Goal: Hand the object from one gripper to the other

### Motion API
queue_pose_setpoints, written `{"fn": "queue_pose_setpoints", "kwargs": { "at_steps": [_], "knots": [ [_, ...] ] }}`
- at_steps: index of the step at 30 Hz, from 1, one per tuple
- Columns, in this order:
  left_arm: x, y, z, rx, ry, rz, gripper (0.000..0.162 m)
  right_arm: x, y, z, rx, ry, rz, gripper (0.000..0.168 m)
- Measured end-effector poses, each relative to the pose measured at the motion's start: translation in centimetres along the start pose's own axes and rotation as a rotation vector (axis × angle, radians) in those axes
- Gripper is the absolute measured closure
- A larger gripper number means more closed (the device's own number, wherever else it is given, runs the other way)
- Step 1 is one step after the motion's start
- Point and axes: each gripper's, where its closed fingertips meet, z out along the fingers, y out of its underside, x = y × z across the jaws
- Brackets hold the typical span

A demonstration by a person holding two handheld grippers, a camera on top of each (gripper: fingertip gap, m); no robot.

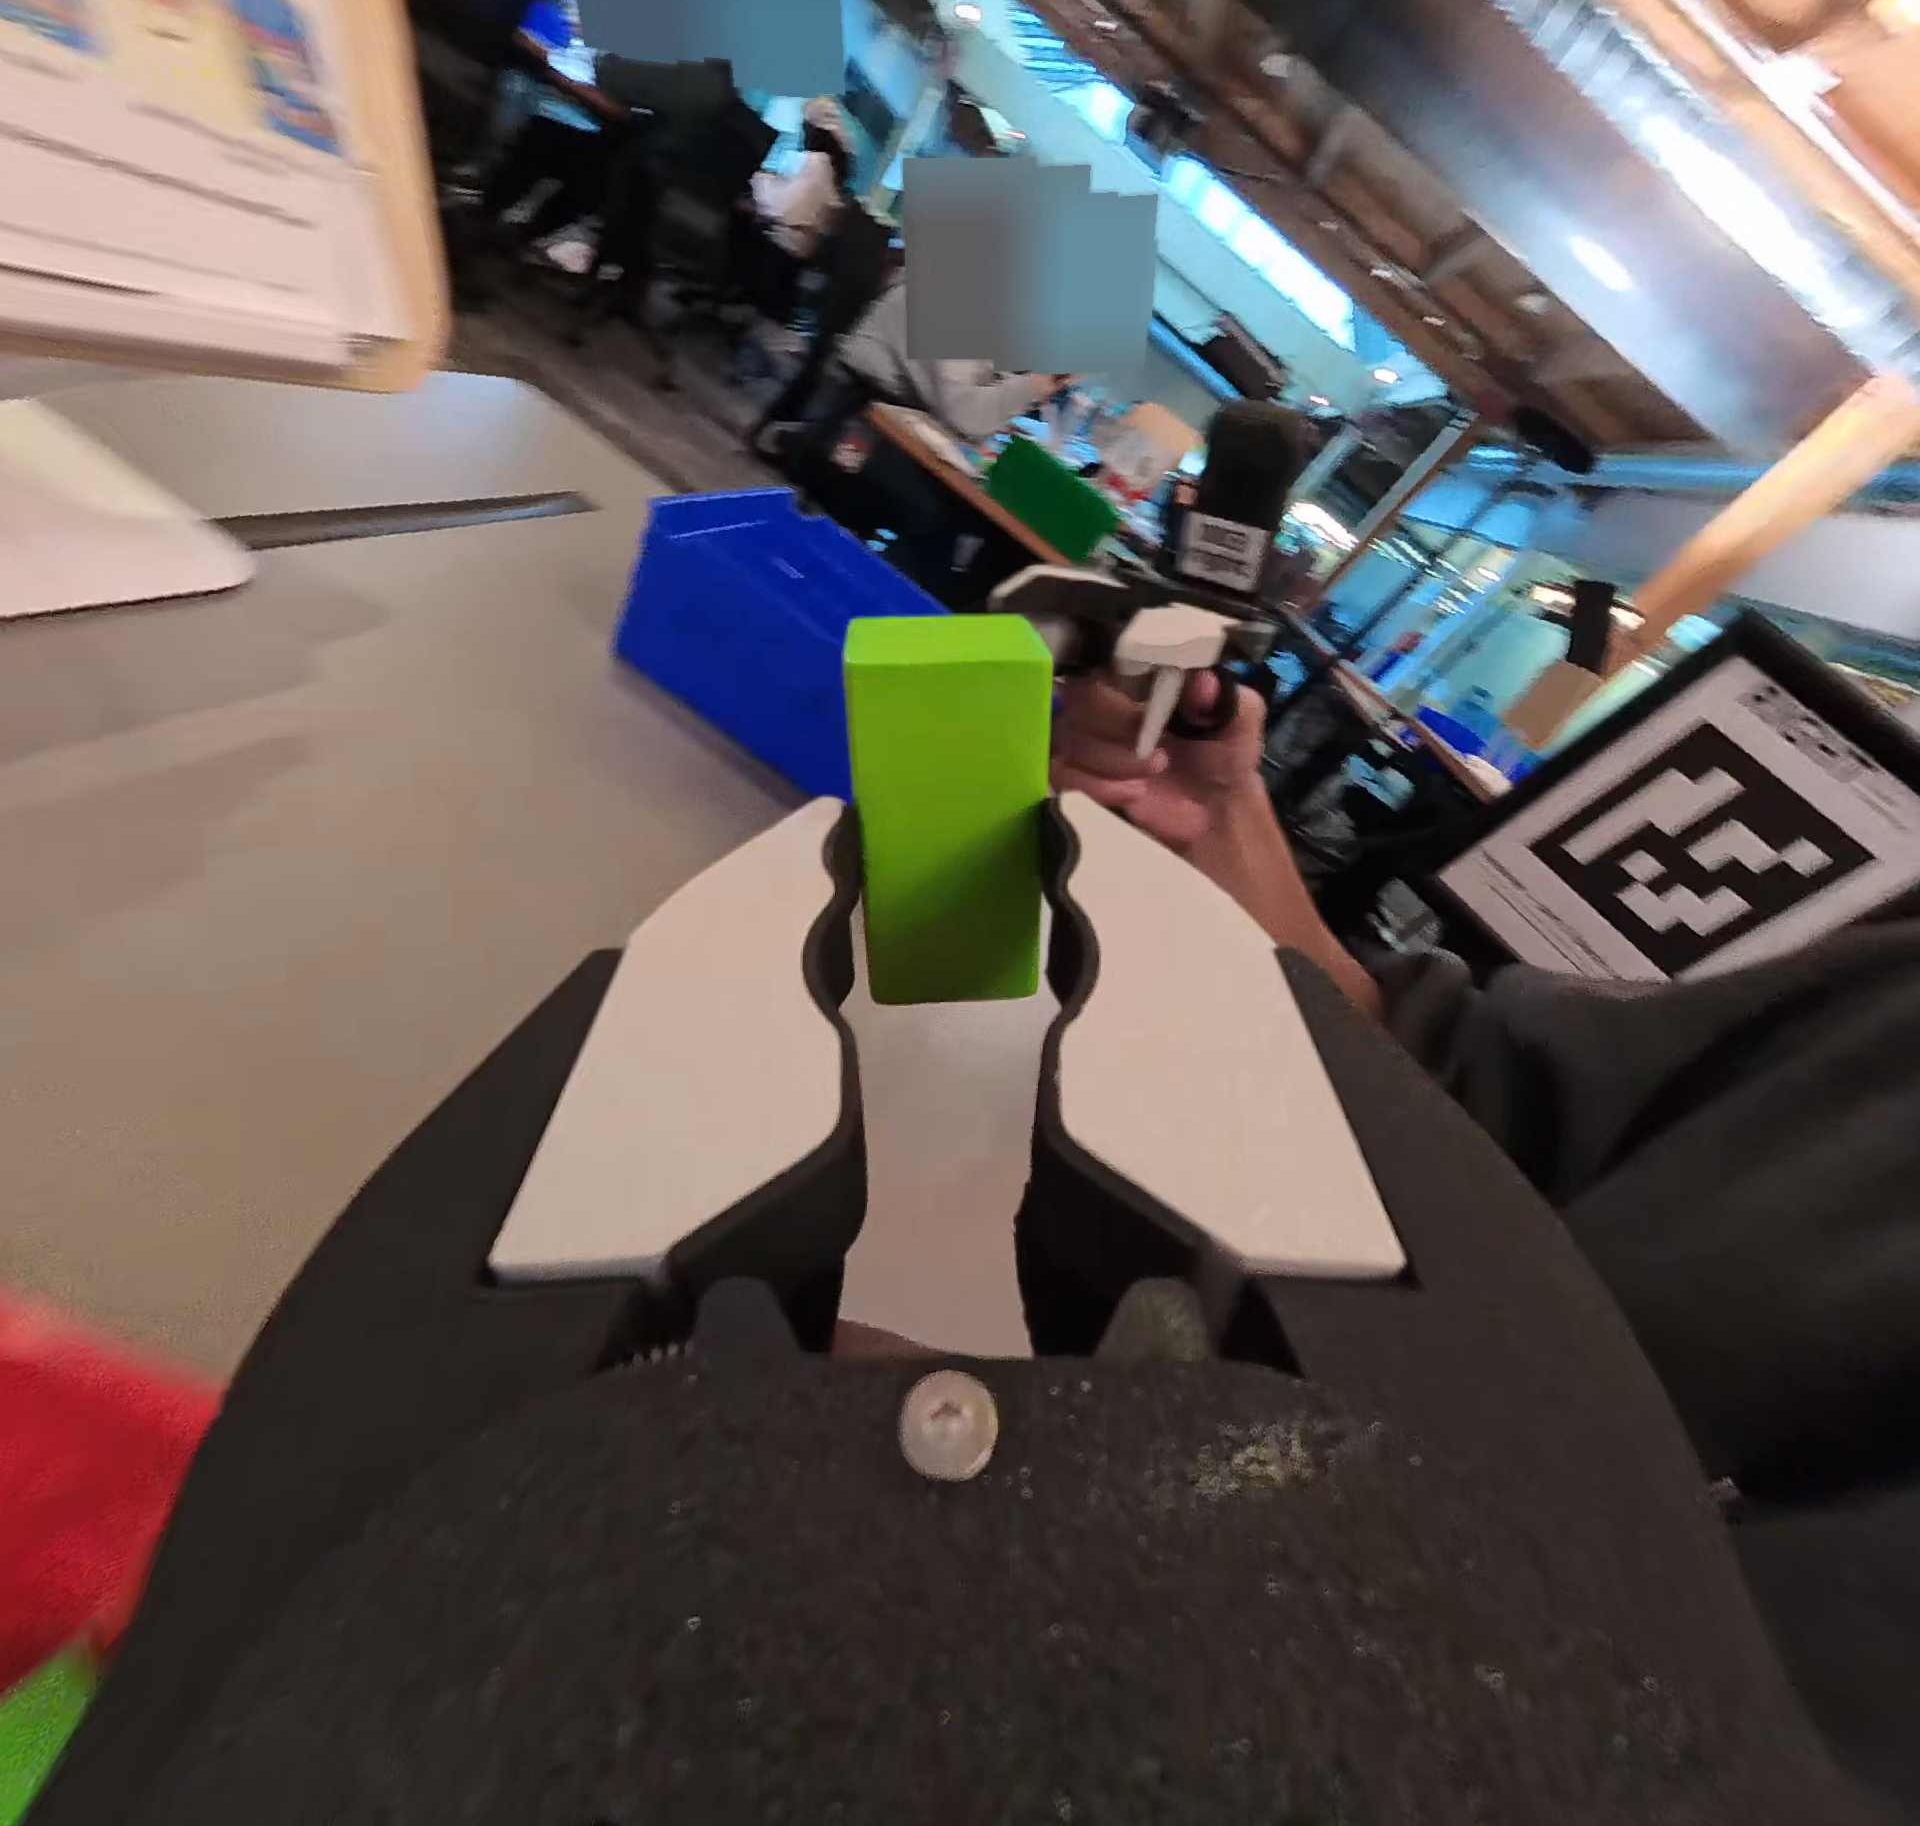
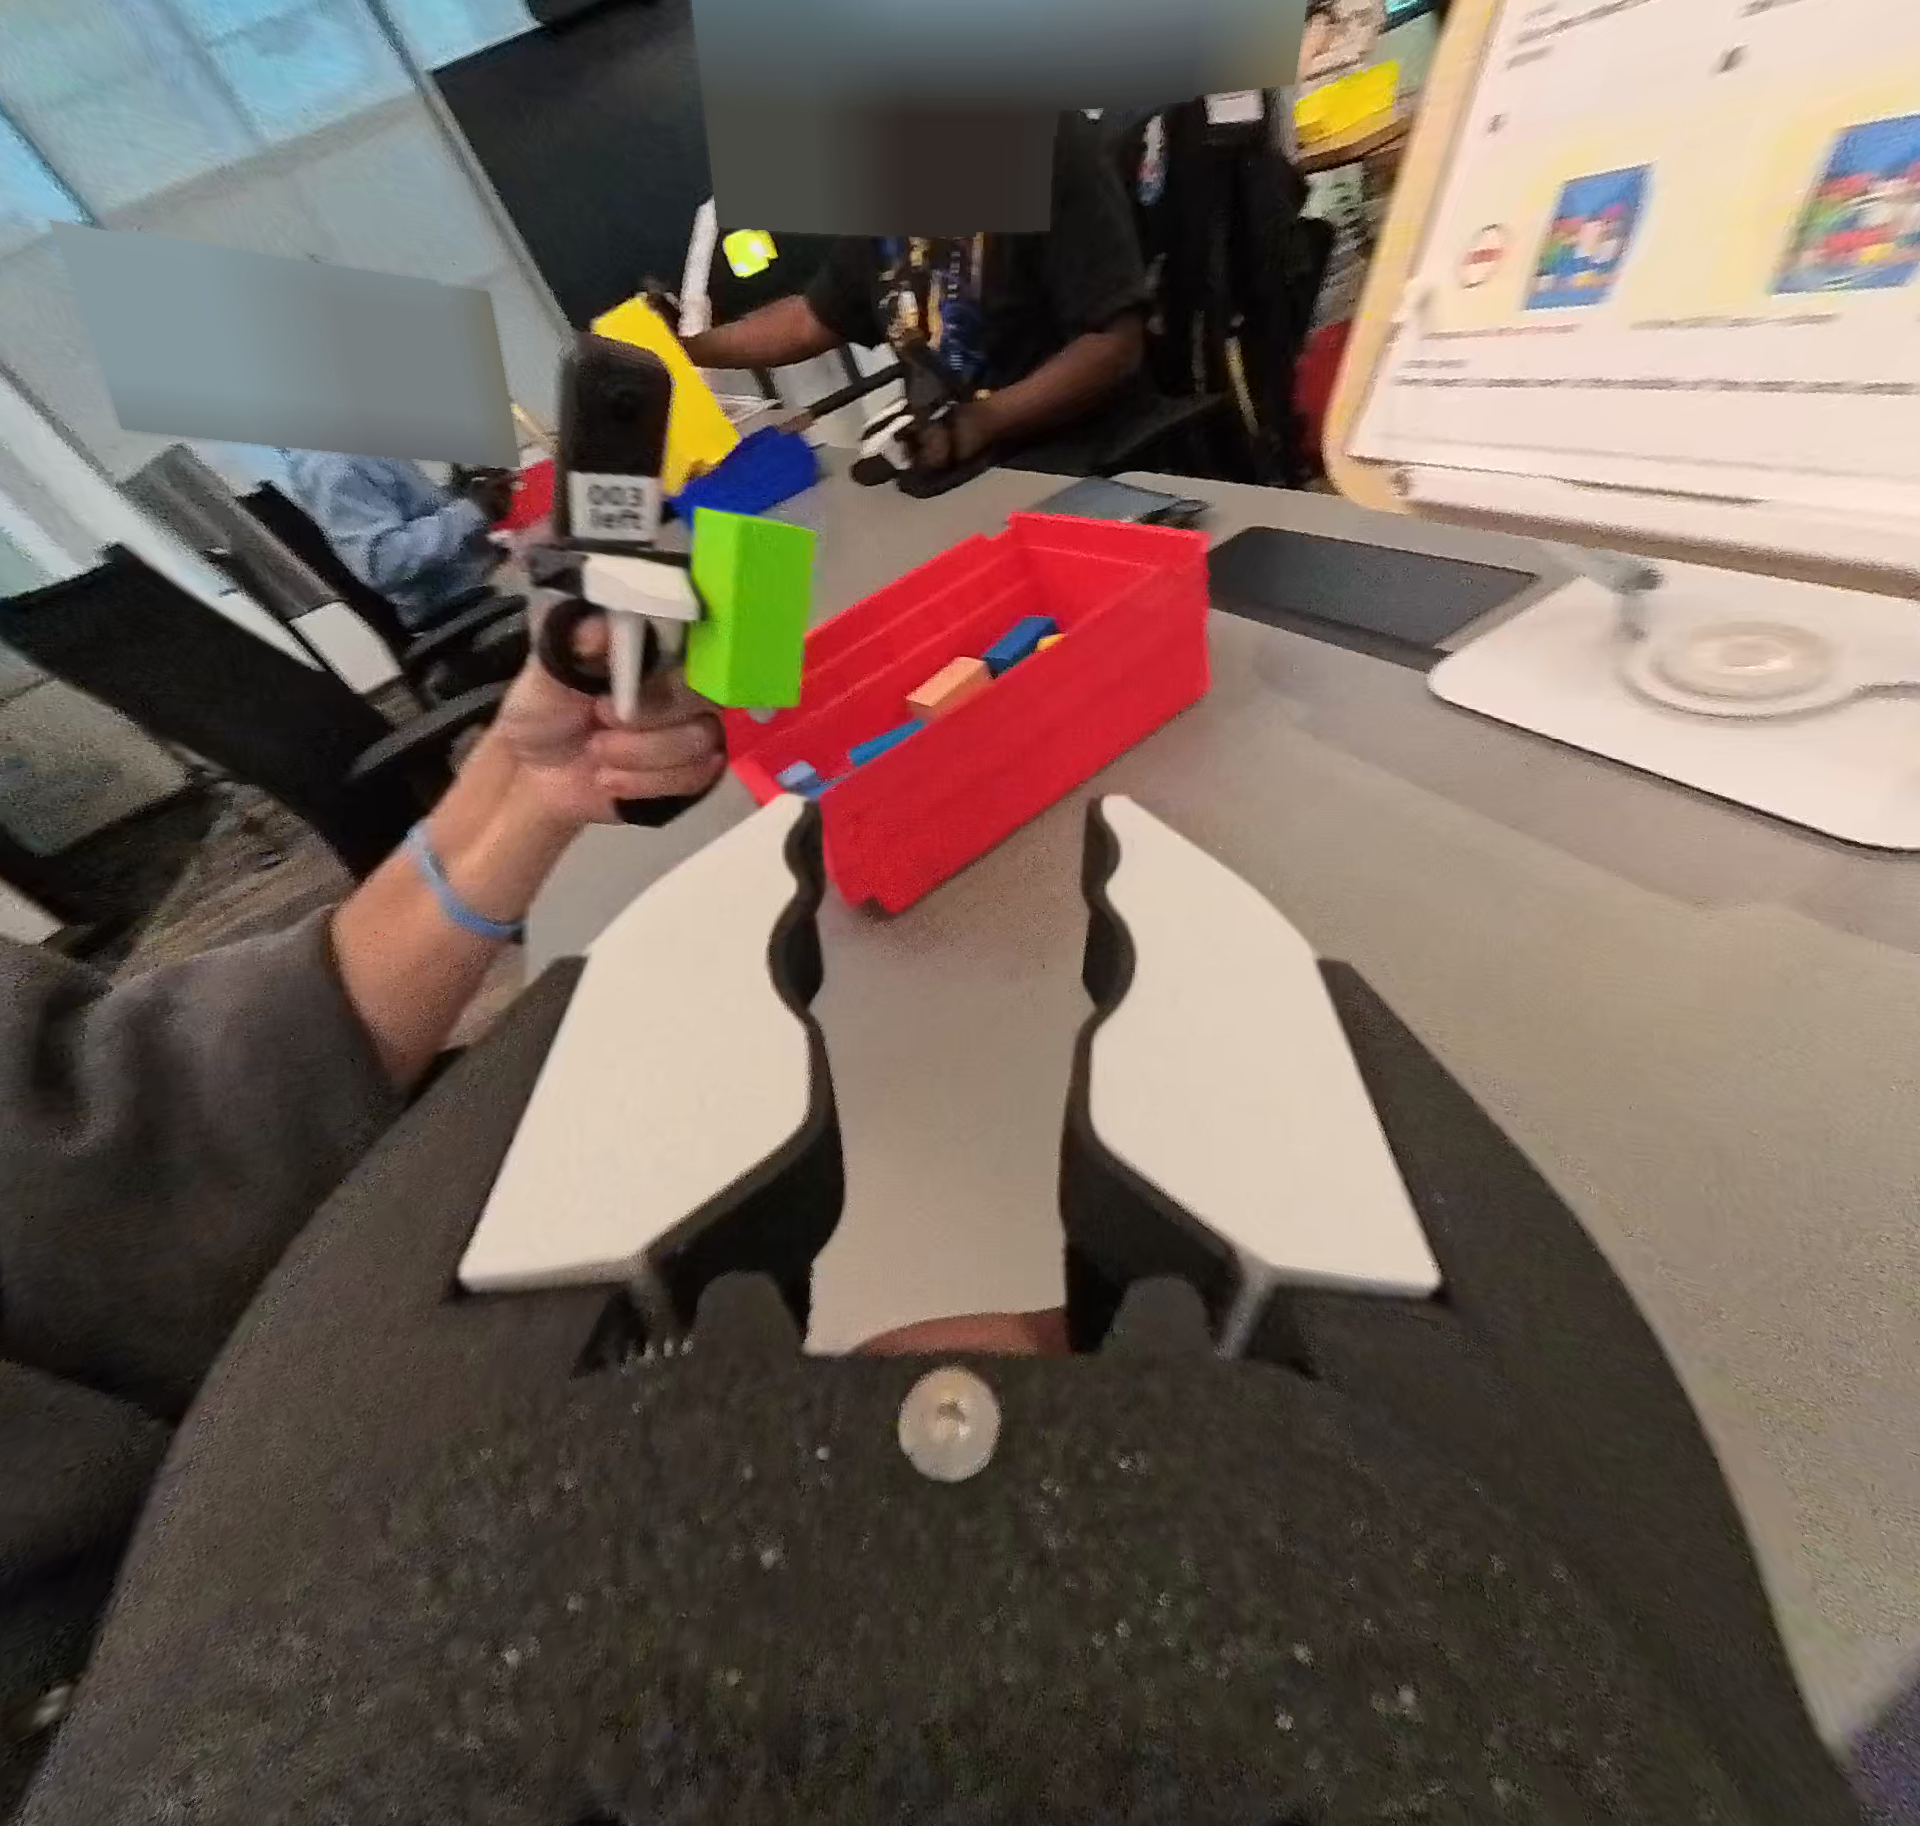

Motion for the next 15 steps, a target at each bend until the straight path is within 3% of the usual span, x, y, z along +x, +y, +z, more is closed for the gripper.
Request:
{"fn": "queue_pose_setpoints", "kwargs": {
  "at_steps": [3,7,15],
  "knots": [
    [2.1,1.3,3.6,-0.039,0.128,0.042,0.129,-2.3,0.8,2.9,-0.020,-0.172,0.073,0.115],
    [4.9,2.9,6.7,-0.078,0.268,0.084,0.129,-4.5,1.4,4.2,-0.003,-0.333,0.155,0.112],
    [4.3,5.2,9.1,-0.152,0.230,0.040,0.129,-5.8,2.0,4.3,0.000,-0.454,0.217,0.114]
  ]
}}
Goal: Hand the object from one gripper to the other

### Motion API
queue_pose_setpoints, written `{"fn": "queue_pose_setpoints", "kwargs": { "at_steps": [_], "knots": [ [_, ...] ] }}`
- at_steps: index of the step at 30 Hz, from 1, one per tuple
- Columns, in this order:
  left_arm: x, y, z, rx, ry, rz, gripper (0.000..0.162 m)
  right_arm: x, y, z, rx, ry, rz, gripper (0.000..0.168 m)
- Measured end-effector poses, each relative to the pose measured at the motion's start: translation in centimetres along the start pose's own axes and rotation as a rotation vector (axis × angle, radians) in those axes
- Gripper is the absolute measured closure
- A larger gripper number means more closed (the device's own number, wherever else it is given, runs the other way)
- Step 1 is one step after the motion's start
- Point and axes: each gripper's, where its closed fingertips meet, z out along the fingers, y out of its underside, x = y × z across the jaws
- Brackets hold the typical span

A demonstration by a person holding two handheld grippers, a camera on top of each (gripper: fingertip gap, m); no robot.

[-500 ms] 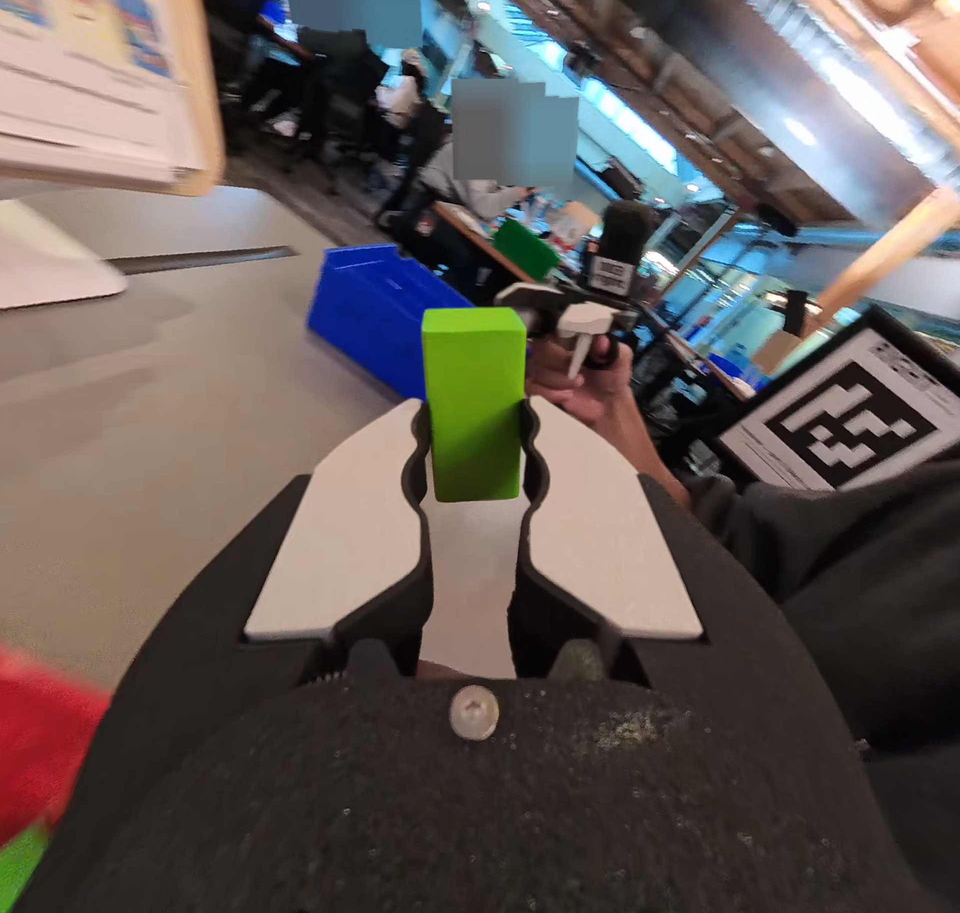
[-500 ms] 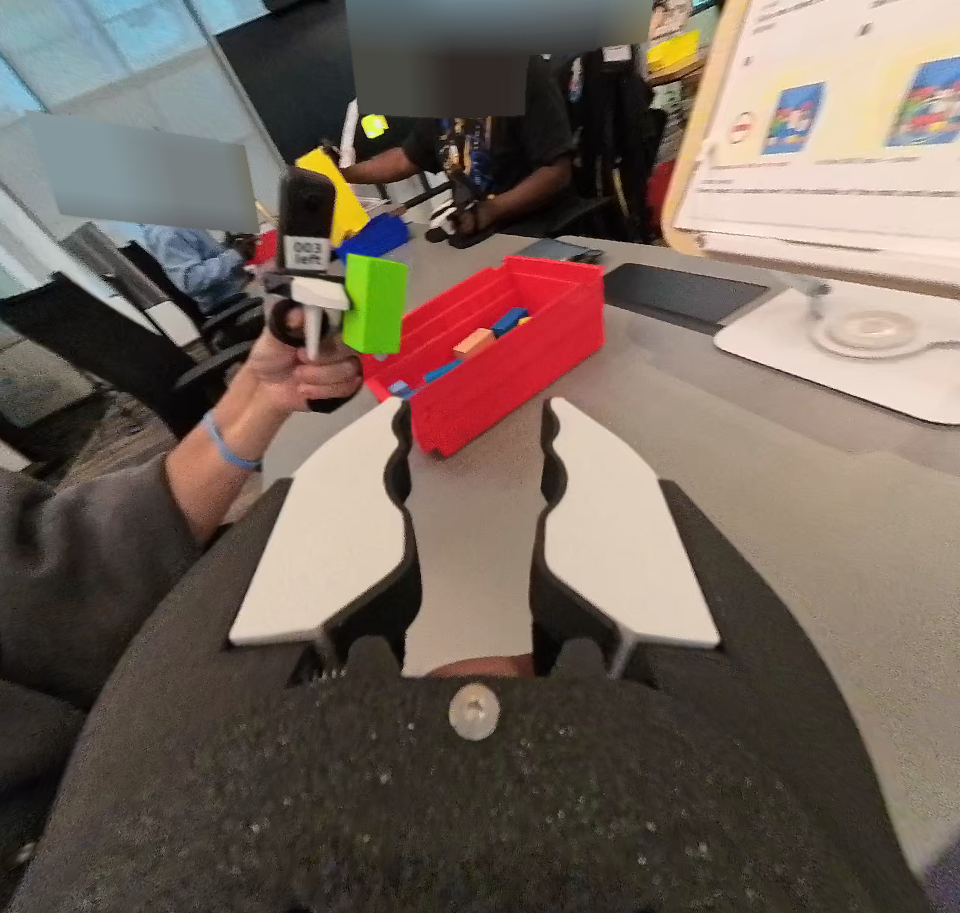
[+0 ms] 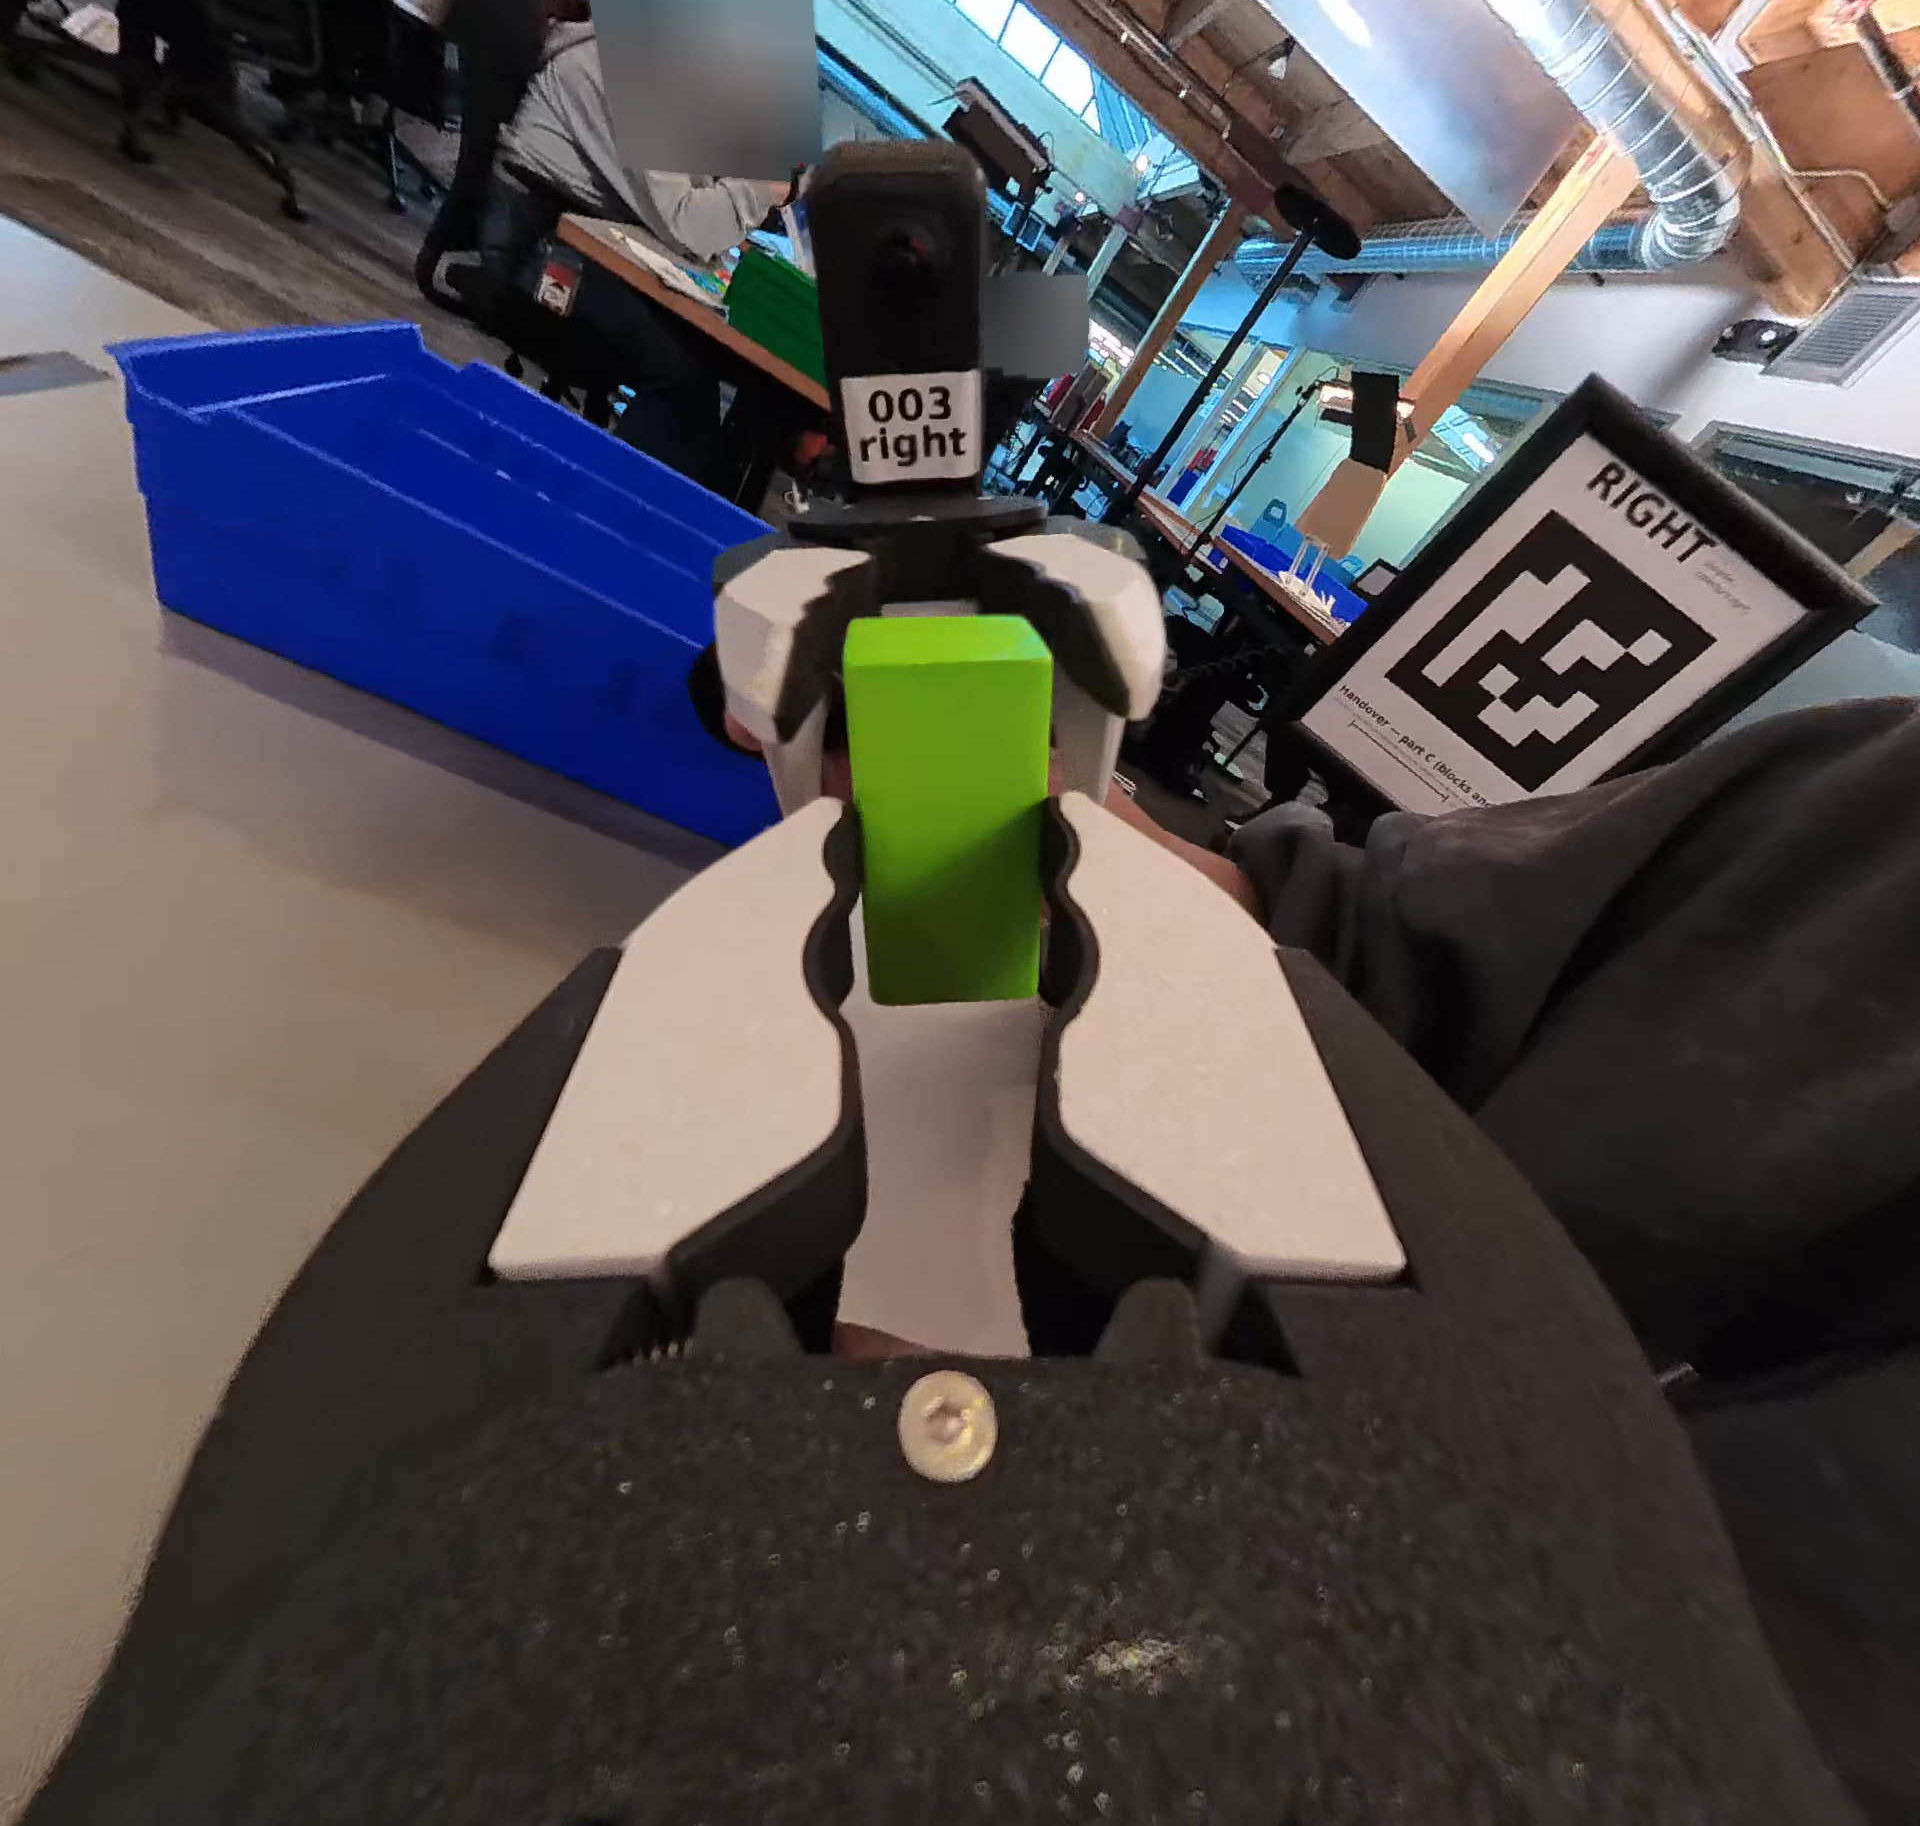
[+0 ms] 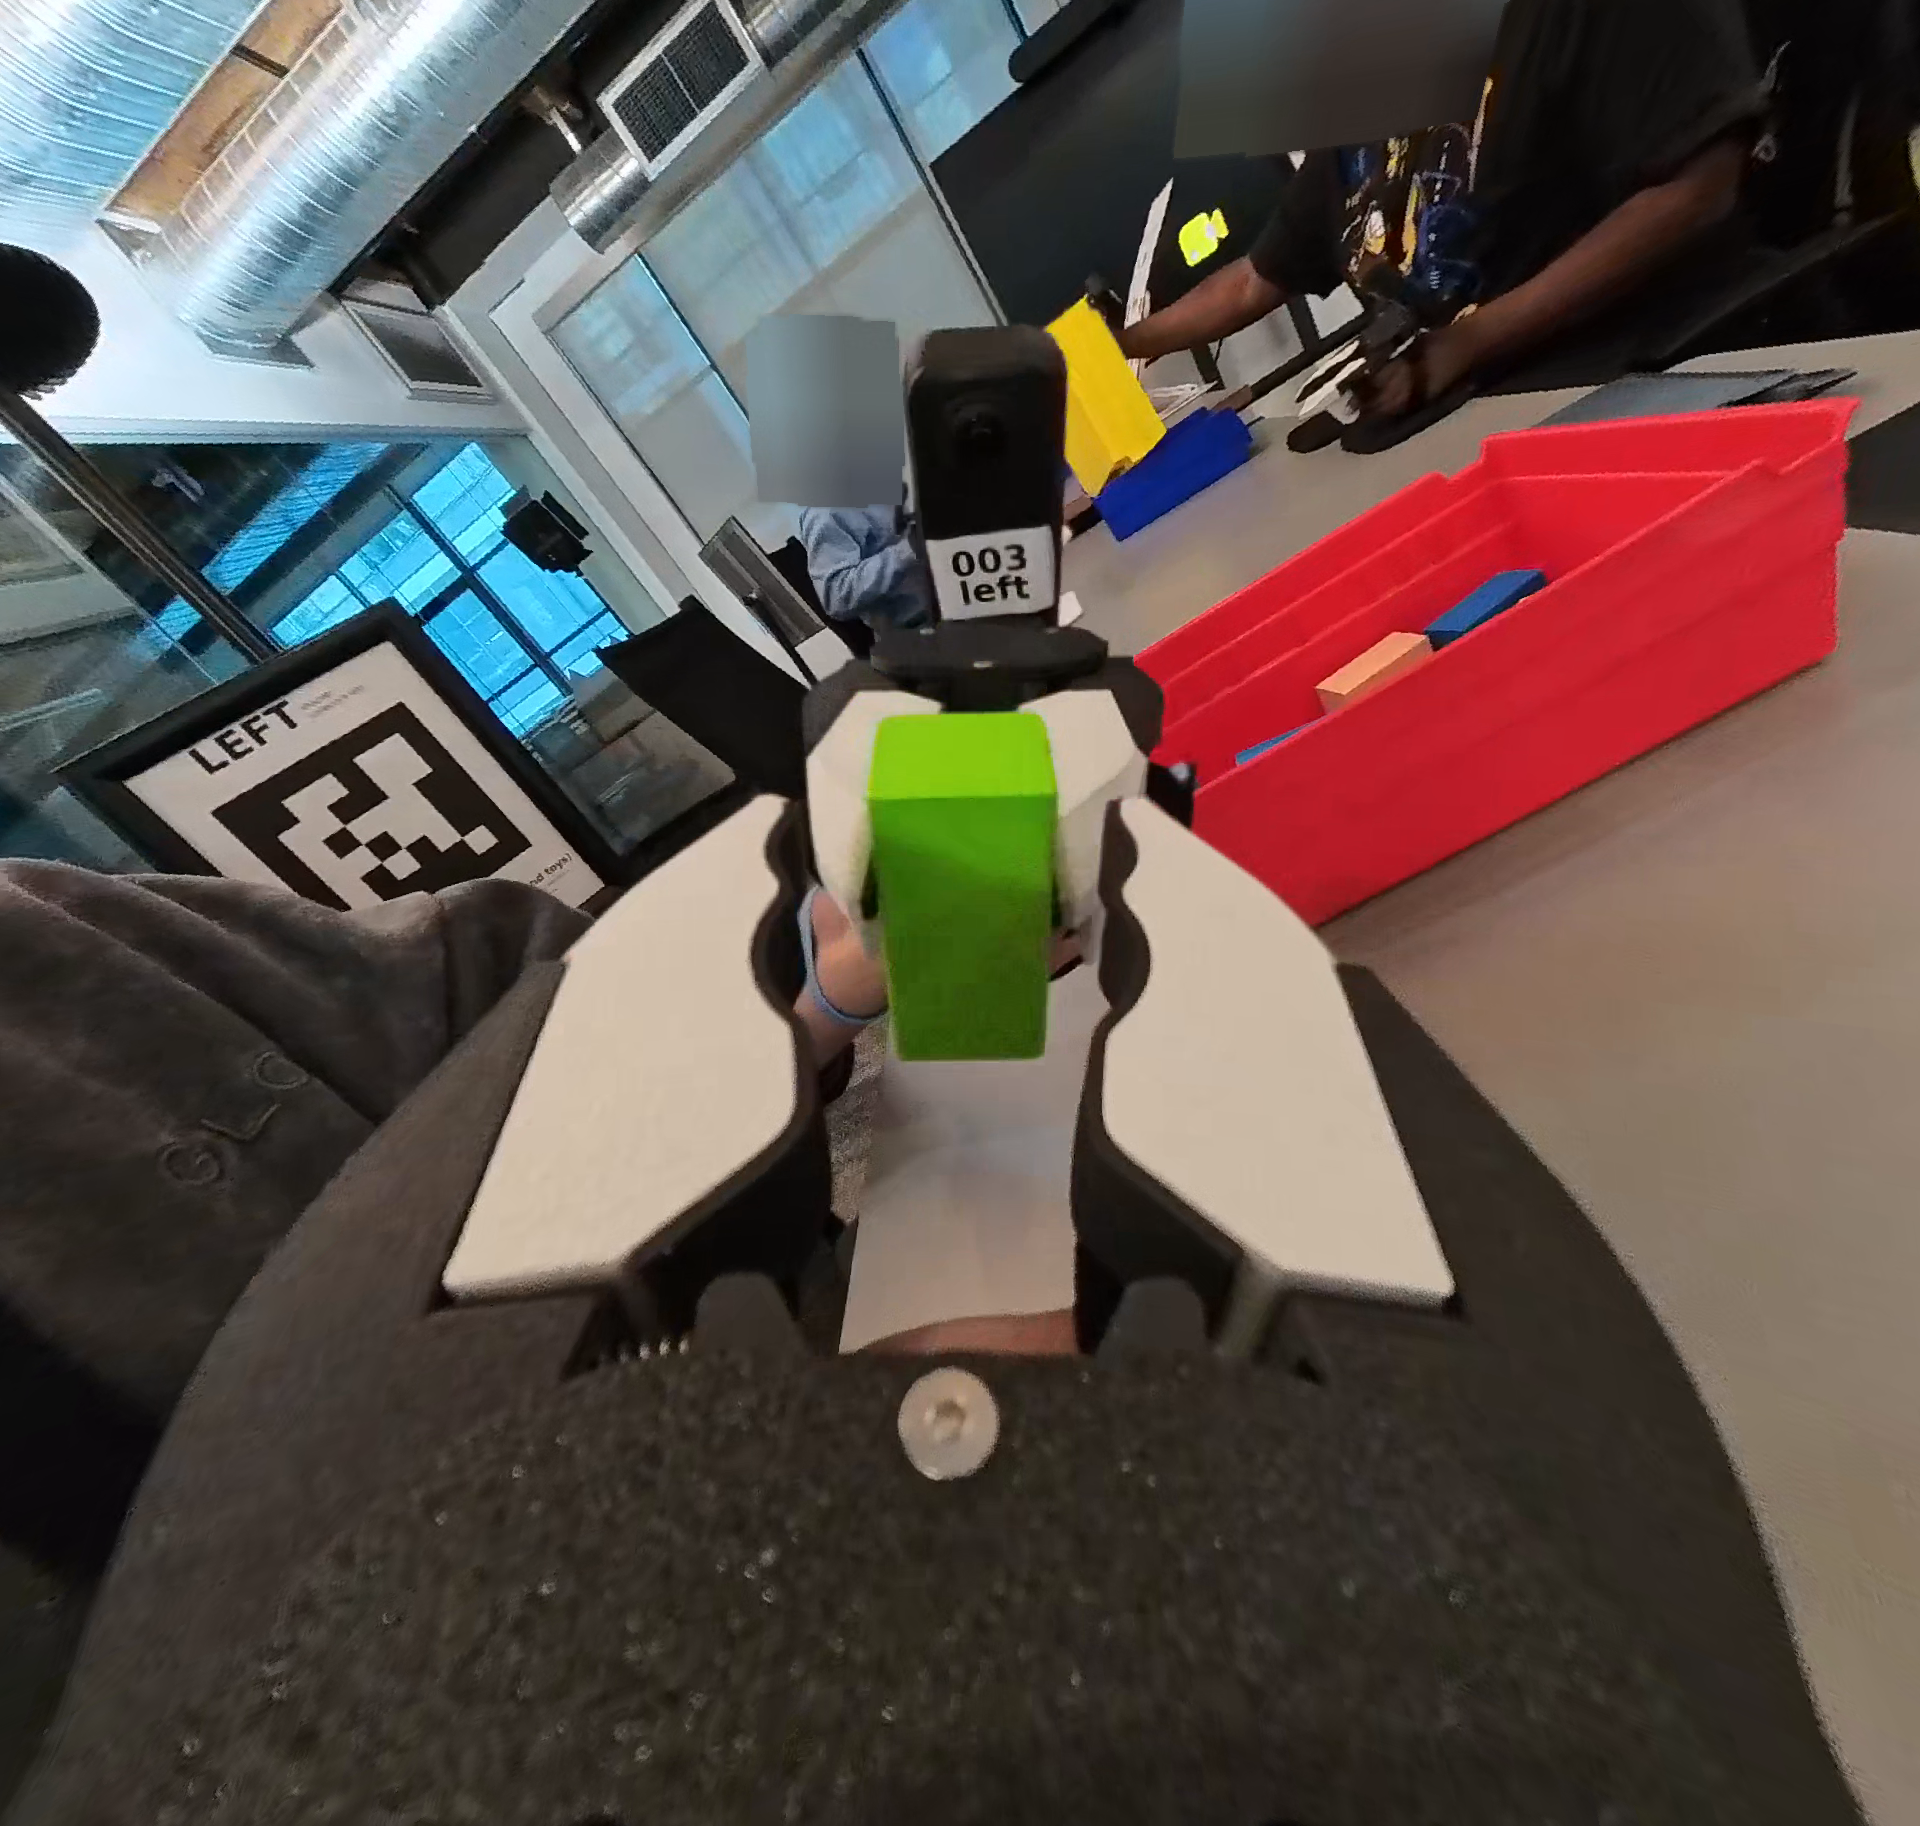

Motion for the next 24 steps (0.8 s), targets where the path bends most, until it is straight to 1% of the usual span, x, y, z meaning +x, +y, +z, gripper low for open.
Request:
{"fn": "queue_pose_setpoints", "kwargs": {
  "at_steps": [1,2,3,8,11,12,13,14,15,17,19,20,21,22,23,24],
  "knots": [
    [-0.2,0.1,0.0,0.003,-0.005,-0.009,0.129,0.0,0.2,0.2,-0.006,-0.003,-0.002,0.120],
    [-0.2,0.1,0.0,0.009,-0.001,-0.018,0.129,0.3,0.3,0.3,-0.013,0.016,-0.007,0.130],
    [-0.2,0.1,0.0,0.022,-0.004,-0.023,0.129,0.6,0.3,0.3,-0.009,0.030,-0.024,0.135],
    [-0.5,-0.2,-0.3,0.058,-0.031,-0.047,0.129,1.0,0.0,0.6,0.030,0.009,0.047,0.135],
    [-0.5,-0.2,-0.7,0.084,-0.076,-0.063,0.129,1.0,0.0,0.7,0.011,0.025,0.046,0.135],
    [-0.7,0.1,-1.2,0.083,-0.119,-0.062,0.124,0.9,-0.1,0.6,0.002,0.028,0.041,0.135],
    [-0.8,0.7,-1.9,0.079,-0.177,-0.060,0.109,0.6,-0.5,0.2,0.013,0.033,0.032,0.135],
    [-1.1,1.7,-2.9,0.071,-0.247,-0.055,0.100,0.5,-1.1,-0.5,0.023,0.050,0.018,0.135],
    [-1.4,2.8,-4.2,0.064,-0.331,-0.045,0.099,0.5,-1.9,-1.5,0.027,0.085,-0.006,0.134],
    [-1.8,5.7,-6.9,0.069,-0.507,-0.013,0.099,0.8,-4.3,-4.8,0.053,0.209,-0.069,0.135],
    [-1.9,9.1,-9.7,0.048,-0.669,0.030,0.101,1.4,-7.1,-9.3,0.089,0.374,-0.110,0.135],
    [-2.1,10.7,-11.1,0.044,-0.758,0.050,0.103,2.1,-8.3,-12.0,0.101,0.481,-0.106,0.135],
    [-2.2,11.9,-12.3,0.046,-0.827,0.063,0.105,3.2,-9.1,-15.1,0.092,0.623,-0.106,0.135],
    [-2.3,12.9,-13.2,0.052,-0.874,0.065,0.110,4.9,-9.5,-18.4,0.053,0.800,-0.126,0.135],
    [-2.4,13.6,-13.7,0.053,-0.907,0.060,0.112,6.8,-9.5,-22.2,-0.004,0.994,-0.134,0.135],
    [-2.5,14.0,-13.9,0.048,-0.927,0.056,0.112,8.5,-9.0,-25.5,-0.061,1.147,-0.108,0.135]
  ]
}}
